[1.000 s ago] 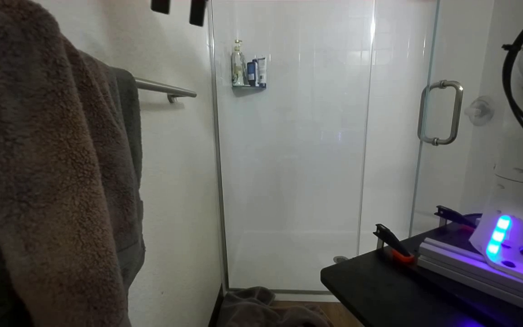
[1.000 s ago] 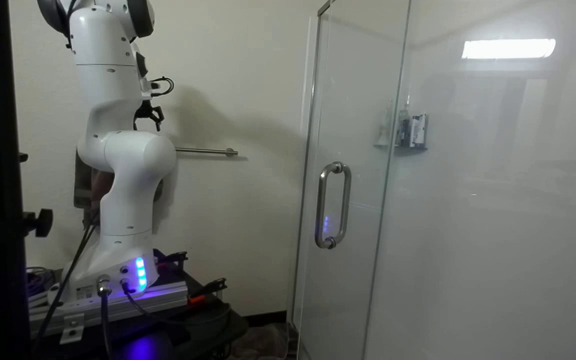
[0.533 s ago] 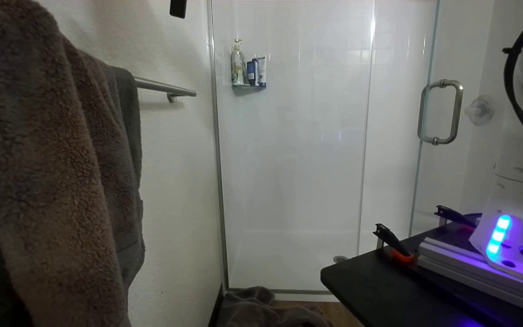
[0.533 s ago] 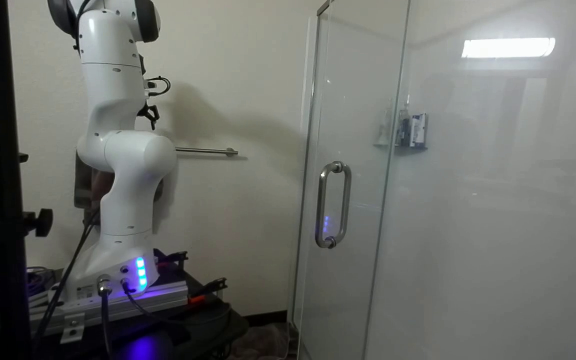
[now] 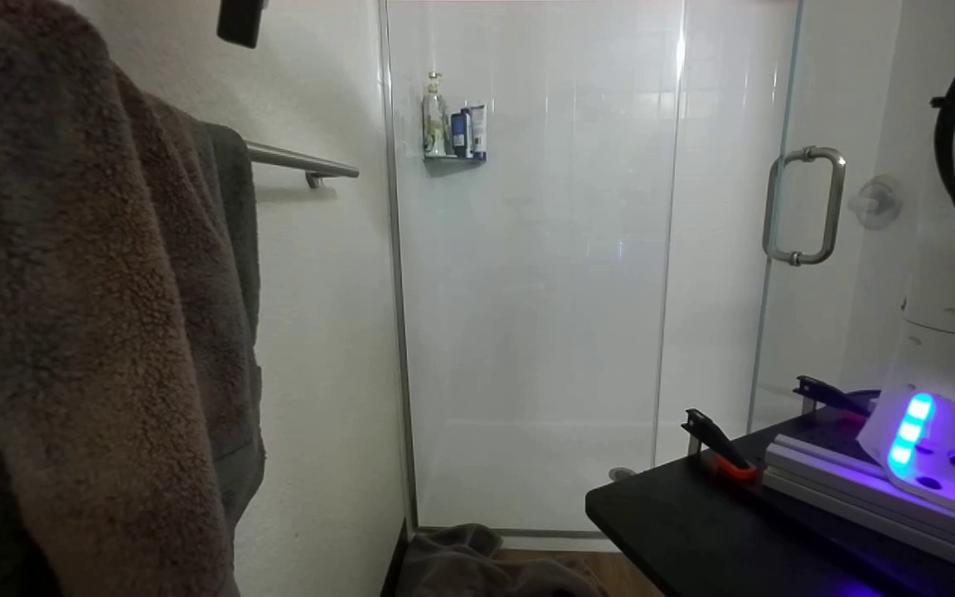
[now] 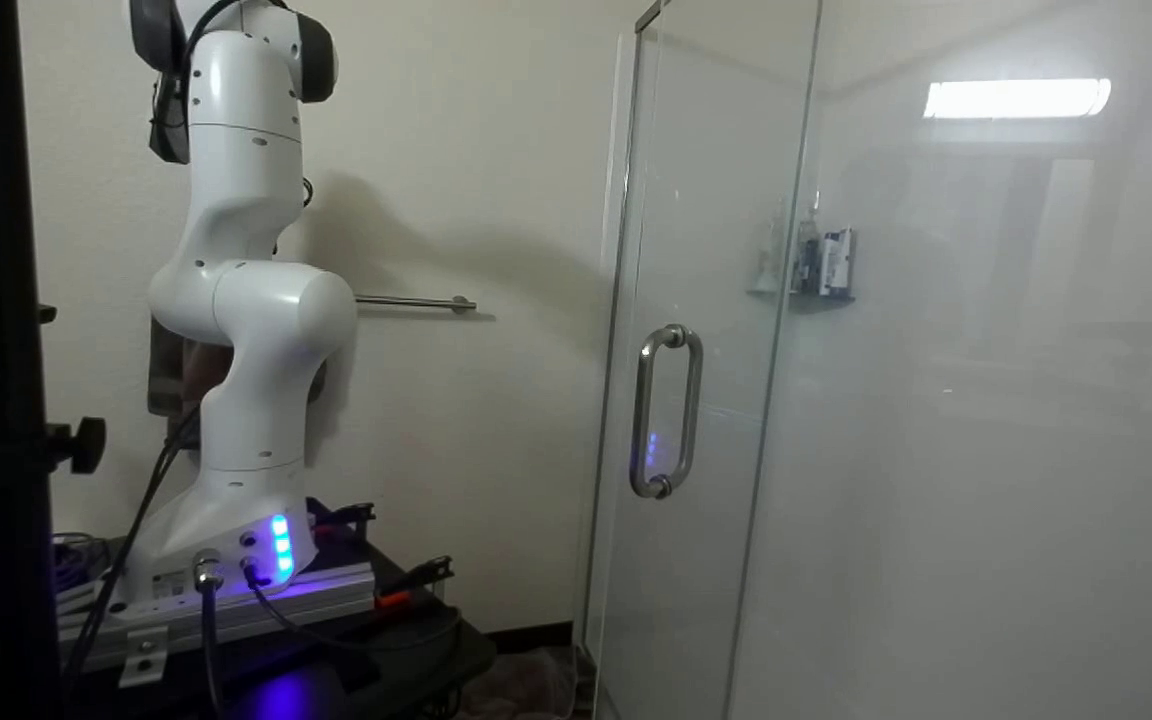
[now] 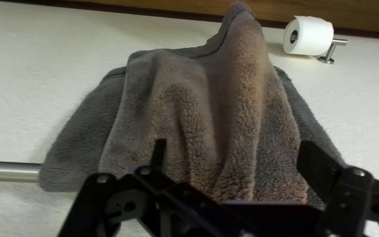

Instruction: Take one towel from the towel rack and drop it on the floor

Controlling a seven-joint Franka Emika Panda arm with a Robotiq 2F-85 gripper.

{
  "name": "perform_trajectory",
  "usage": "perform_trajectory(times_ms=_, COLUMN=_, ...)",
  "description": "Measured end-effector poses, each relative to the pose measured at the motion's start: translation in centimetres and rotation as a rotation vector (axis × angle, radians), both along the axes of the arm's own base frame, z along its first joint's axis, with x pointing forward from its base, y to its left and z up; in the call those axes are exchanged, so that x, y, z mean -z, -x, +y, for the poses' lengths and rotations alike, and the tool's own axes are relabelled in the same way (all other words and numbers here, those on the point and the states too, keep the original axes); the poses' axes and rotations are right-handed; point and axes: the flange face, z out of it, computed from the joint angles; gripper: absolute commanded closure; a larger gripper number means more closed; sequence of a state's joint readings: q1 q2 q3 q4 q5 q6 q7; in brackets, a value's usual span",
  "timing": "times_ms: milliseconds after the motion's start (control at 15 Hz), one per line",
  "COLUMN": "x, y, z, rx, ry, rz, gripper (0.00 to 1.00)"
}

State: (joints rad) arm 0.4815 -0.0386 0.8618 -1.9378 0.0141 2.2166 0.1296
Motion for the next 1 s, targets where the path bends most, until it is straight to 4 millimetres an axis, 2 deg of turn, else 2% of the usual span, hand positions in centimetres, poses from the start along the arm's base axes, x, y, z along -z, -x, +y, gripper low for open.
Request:
perform_trajectory(times_ms=133, x=0.6, y=0.5, z=1.2, rx=-0.072, ry=0.001, rz=0.017, gripper=0.0)
perform_trajectory(times_ms=333, x=1.0, y=-0.1, z=2.4, rx=-0.135, ry=-0.001, rz=0.023, gripper=0.0)
perform_trajectory(times_ms=667, x=1.1, y=-1.3, z=3.1, rx=-0.102, ry=-0.073, rz=0.075, gripper=0.0)
perform_trajectory(times_ms=867, x=2.5, y=-2.4, z=3.8, rx=-0.093, ry=-0.082, rz=0.11, gripper=0.0)
perform_trajectory(times_ms=933, x=2.8, y=-2.6, z=4.0, rx=-0.093, ry=-0.081, rz=0.121, gripper=0.25)
perform_trajectory(times_ms=1000, x=3.0, y=-2.8, z=4.1, rx=-0.091, ry=-0.08, rz=0.126, gripper=0.26)
